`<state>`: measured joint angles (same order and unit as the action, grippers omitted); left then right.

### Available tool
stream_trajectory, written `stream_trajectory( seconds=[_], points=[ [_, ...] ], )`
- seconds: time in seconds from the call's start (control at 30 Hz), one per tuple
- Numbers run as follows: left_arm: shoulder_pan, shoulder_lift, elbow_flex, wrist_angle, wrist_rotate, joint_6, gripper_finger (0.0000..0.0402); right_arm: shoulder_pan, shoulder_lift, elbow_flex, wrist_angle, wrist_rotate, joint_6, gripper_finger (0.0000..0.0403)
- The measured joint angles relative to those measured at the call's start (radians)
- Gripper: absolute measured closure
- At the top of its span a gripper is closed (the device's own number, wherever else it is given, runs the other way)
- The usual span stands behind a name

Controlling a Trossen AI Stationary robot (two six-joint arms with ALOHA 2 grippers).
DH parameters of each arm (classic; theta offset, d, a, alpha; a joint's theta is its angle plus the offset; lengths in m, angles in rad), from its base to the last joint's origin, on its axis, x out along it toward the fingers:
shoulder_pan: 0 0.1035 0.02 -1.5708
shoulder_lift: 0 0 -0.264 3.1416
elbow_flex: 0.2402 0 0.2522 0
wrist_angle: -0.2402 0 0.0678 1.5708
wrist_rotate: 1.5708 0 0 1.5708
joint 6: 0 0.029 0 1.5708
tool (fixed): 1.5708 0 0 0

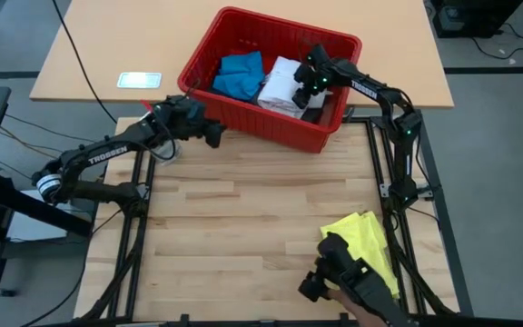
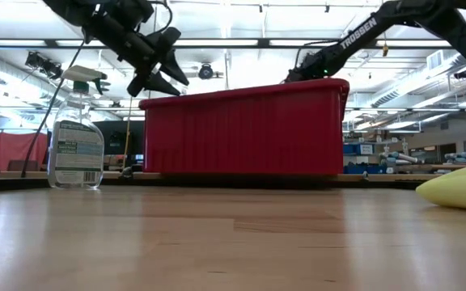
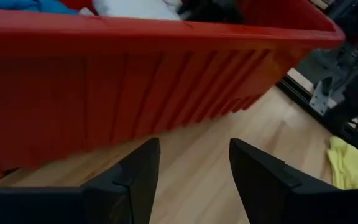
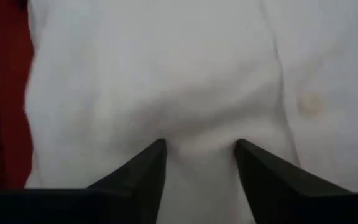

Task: Fold Laundry from Bin

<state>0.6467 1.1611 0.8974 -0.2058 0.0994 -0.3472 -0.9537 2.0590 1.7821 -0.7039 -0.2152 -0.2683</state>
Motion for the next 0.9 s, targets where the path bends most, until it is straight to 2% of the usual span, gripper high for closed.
stream_trajectory(
  seconds=[0.13, 0.23, 0.33, 0.43, 0.53, 0.6, 0.77, 0.8, 0.9],
  points=[
    [-0.007, 0.0, 0.0, -0.014, 0.0, 0.001, 0.0203, 0.023, 0.0, 0.0, 0.098, 0.079, -0.003, 0.0153],
    [-0.007, 0.0, 0.0, -0.021, 0.0, 0.0, 0.0203, 0.021, 0.0, 0.0, 0.108, 0.072, 0.022, 0.0123],
    [-0.007, 0.0, 0.0, -0.031, 0.0, -0.005, 0.0203, 0.015, 0.005, -0.006, 0.081, 0.041, 0.045, 0.0114],
    [-0.007, 0.0, 0.0, -0.052, 0.0, -0.009, 0.0203, 0.017, 0.037, -0.017, 0.054, 0.015, 0.043, 0.0124],
    [-0.007, 0.0, 0.0, -0.067, 0.0, -0.009, 0.0203, 0.016, 0.083, -0.02, 0.056, 0.019, 0.041, 0.0156],
    [-0.007, 0.0, 0.0, -0.069, 0.0, -0.009, 0.0203, 0.016, 0.095, -0.019, 0.063, 0.063, 0.041, 0.0197],
    [-0.007, 0.0, 0.0, -0.072, 0.0, -0.009, 0.0203, 0.019, 0.072, -0.021, 0.07, 0.107, 0.034, 0.0366],
    [-0.007, 0.0, 0.0, -0.072, 0.004, -0.008, 0.0204, 0.019, 0.059, -0.022, 0.07, 0.109, 0.033, 0.0379],
    [-0.007, 0.0, 0.0, -0.071, 0.032, -0.008, 0.0207, 0.019, 0.002, -0.011, 0.057, 0.165, 0.052, 0.0383]
  ],
)
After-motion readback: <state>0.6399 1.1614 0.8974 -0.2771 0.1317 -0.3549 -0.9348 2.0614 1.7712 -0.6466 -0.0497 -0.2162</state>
